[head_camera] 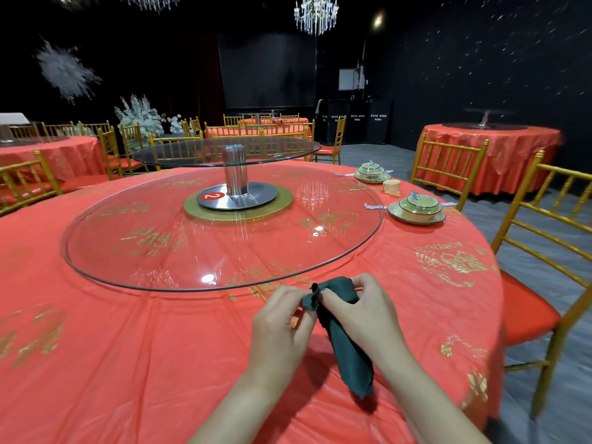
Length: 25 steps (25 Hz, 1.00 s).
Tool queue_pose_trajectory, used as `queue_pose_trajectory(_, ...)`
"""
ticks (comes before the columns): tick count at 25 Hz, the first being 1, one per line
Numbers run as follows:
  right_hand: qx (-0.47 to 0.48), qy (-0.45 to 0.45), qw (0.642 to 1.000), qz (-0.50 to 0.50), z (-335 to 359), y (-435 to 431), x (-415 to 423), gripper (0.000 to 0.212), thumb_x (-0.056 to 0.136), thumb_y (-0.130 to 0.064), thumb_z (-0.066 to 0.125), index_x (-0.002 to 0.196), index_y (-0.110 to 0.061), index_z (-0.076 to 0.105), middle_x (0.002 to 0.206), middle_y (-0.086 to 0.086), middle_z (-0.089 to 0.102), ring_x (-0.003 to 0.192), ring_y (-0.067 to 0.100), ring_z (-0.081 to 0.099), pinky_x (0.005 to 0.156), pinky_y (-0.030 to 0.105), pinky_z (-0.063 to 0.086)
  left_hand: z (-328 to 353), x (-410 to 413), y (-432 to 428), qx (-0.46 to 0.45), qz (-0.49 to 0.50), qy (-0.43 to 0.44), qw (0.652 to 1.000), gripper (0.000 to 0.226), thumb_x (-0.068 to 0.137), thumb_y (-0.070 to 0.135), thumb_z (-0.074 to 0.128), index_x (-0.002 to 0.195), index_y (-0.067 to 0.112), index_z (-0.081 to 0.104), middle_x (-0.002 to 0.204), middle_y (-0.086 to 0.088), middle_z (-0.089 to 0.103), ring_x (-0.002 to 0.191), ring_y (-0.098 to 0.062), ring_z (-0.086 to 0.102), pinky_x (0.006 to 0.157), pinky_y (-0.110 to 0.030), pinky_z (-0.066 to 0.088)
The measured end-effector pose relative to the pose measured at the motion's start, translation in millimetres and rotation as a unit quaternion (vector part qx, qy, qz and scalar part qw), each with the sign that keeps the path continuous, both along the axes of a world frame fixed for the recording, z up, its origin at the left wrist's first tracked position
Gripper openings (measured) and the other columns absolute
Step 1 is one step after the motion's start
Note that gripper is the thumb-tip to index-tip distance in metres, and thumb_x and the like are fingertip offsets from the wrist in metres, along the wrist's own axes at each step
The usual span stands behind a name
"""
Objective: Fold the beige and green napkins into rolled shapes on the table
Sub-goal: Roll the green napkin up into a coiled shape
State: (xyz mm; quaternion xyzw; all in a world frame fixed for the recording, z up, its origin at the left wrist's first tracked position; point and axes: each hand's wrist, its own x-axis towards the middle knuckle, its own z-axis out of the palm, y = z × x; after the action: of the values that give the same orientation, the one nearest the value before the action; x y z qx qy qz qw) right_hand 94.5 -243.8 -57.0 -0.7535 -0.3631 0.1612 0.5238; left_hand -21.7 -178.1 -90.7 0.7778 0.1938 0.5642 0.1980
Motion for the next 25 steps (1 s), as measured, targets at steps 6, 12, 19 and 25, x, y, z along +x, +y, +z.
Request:
queue_pose_trajectory(6,-0.022,-0.011,0.999,0.033,7.7,-0.2,4.4,0.035,0.064,-0.044,0.076,0.08,-0.016,0.063,0.075,0.001,0.069,0.074,0.02,0.066,0.064,0.035,0.052,-0.8,0.0,3.6,-0.017,0.004,-0.007,1.0,0.008,0.086,0.02,0.055,0.084,0.023,0.062,0.081,0.013,0.06,0.076,0.005,0.053,0.068,-0.01,0.04)
queue_pose_trajectory(12,-0.045,-0.059,0.997,0.034,15.5,0.1,2.2,0.036,0.064,-0.04,0.072,0.079,-0.009,0.063,0.076,0.008,0.069,0.074,0.025,0.064,0.059,0.034,0.05,0.6,1.9,1.4,-0.029,-0.002,-0.013,0.999,0.019,0.088,0.026,0.052,0.086,0.014,0.067,0.082,0.012,0.062,0.077,0.001,0.056,0.067,-0.015,0.044)
queue_pose_trajectory(19,-0.031,-0.024,0.999,0.02,7.9,5.6,1.3,0.019,0.069,-0.028,0.068,0.076,-0.01,0.066,0.07,0.005,0.067,0.064,0.019,0.056,0.055,0.025,0.043,2.2,-2.7,2.4,0.047,0.0,0.041,0.998,0.012,0.083,0.016,0.053,0.091,0.02,0.062,0.087,0.013,0.059,0.08,-0.003,0.055,0.07,-0.02,0.046)
queue_pose_trajectory(25,-0.028,-0.081,0.996,0.014,7.0,7.4,7.7,0.012,0.074,-0.025,0.065,0.078,-0.014,0.066,0.069,-0.001,0.065,0.066,0.017,0.057,0.055,0.023,0.039,7.5,4.4,4.5,-0.295,-0.123,-0.086,0.944,0.029,0.082,0.042,0.048,0.073,0.032,0.073,0.08,0.006,0.07,0.077,-0.003,0.061,0.068,-0.019,0.046)
